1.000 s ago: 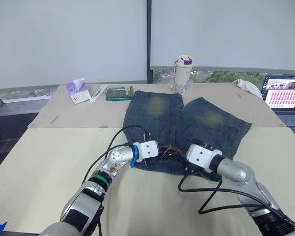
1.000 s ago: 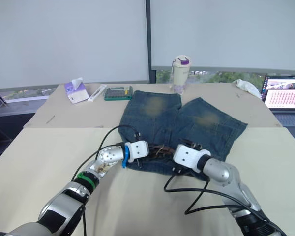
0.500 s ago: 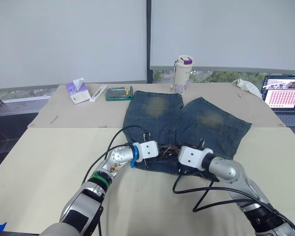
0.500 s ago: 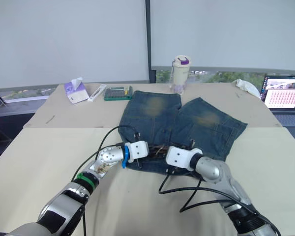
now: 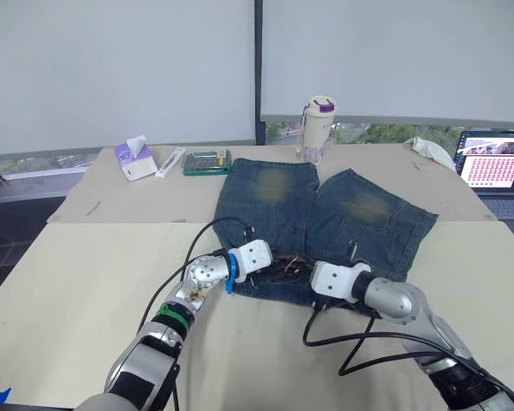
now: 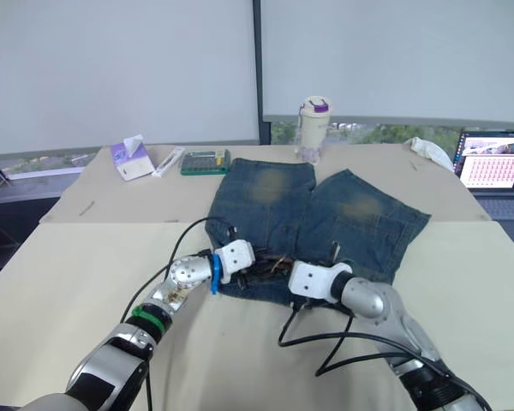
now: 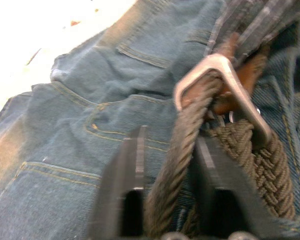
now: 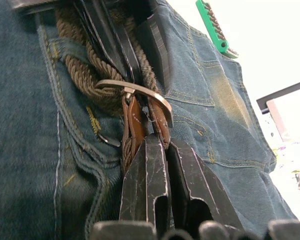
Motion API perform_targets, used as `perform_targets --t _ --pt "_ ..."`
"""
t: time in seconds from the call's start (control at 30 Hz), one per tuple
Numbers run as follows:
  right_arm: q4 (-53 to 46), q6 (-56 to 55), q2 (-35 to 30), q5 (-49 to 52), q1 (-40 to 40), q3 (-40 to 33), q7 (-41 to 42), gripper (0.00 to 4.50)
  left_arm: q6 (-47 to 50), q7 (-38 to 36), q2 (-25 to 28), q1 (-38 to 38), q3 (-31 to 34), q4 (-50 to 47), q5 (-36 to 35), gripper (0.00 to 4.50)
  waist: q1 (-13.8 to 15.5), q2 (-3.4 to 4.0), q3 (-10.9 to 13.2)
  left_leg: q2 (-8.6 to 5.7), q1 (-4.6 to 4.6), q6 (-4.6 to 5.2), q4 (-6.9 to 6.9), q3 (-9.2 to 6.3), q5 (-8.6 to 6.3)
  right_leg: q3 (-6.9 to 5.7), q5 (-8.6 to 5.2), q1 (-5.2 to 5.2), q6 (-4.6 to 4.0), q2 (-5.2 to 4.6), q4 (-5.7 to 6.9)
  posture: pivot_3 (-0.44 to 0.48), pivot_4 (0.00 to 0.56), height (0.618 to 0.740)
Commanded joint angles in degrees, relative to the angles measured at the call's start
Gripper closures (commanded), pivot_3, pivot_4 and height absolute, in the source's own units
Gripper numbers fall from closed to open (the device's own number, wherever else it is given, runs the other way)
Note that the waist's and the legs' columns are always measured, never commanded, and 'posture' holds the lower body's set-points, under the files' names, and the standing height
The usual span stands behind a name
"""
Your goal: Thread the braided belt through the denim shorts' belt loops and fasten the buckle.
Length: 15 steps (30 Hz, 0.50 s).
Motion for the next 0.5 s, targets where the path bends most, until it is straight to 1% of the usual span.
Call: perform_targets --t 0.03,0.1,0.2,0.3,0.33,0.37,0.5 --pt "-1.39 -1.4 -1.3 -0.11 -0.27 -3.59 -1.4 4.5 -2.07 -6.95 -0.38 4.04 2.52 -5.72 -8.97 1.78 -0.13 0.0 0.0 0.0 -0.02 0.0 0.0 0.0 0.0 0.0 0.0 -0.01 0.0 0.0 -0.01 0.0 0.15 0.74" --pt "-1.39 -1.53 -1.23 -0.12 -0.23 -3.7 -1.62 4.5 -2.29 -10.08 0.24 6.54 4.16 -9.58 -13.38 1.12 -0.2 0.0 0.0 0.03 -0.02 0.0 0.0 -0.01 0.0 0.01 0.0 -0.04 0.0 0.0 0.0 0.0 0.15 0.74" --pt "-1.57 -1.61 -0.97 -0.21 -0.26 -3.9 -1.62 4.5 0.27 -10.4 0.89 8.76 7.68 -14.02 -18.39 0.11 -0.32 -0.01 0.01 0.06 -0.05 0.0 0.0 -0.02 0.0 0.03 0.01 -0.11 -0.01 0.01 0.01 0.0 0.15 0.74" --pt "-1.64 -1.76 -0.87 -0.05 -0.26 -4.29 -1.83 4.5 4.03 -7.99 1.43 9.61 11.04 -14.64 -20.68 0.05 -0.31 -0.01 0.01 0.05 -0.05 -0.01 0.0 -0.03 0.0 0.02 0.01 -0.11 -0.01 0.02 0.0 0.0 0.15 0.74" --pt "-1.63 -1.77 -0.85 0.05 -0.24 -4.47 -1.96 4.5 4.93 -6.14 2.04 9.72 11.92 -13.12 -19.7 0.05 -0.35 -0.01 0.01 0.04 -0.04 0.0 0.0 -0.02 0.0 0.03 0.0 -0.1 -0.01 0.01 0.0 0.0 0.15 0.74" --pt "-1.53 -1.86 -0.95 0.09 -0.26 -4.61 -2.01 4.5 4.82 -3.73 3.01 9.66 12.1 -10.82 -17.13 0.05 -0.41 -0.01 0.01 0.04 -0.03 0.0 0.0 -0.02 0.0 0.04 0.0 -0.09 -0.01 0.01 -0.01 0.0 0.15 0.74" --pt "-1.51 -2.18 -1.08 0.34 -0.35 -4.92 -1.95 4.5 6.63 -2.41 3.94 9.47 9.61 -6.78 -12.24 0.05 -0.41 -0.01 0.01 0.02 0.0 0.0 -0.03 -0.02 0.0 0.02 0.0 -0.1 -0.01 0.03 -0.02 0.0 0.15 0.74"
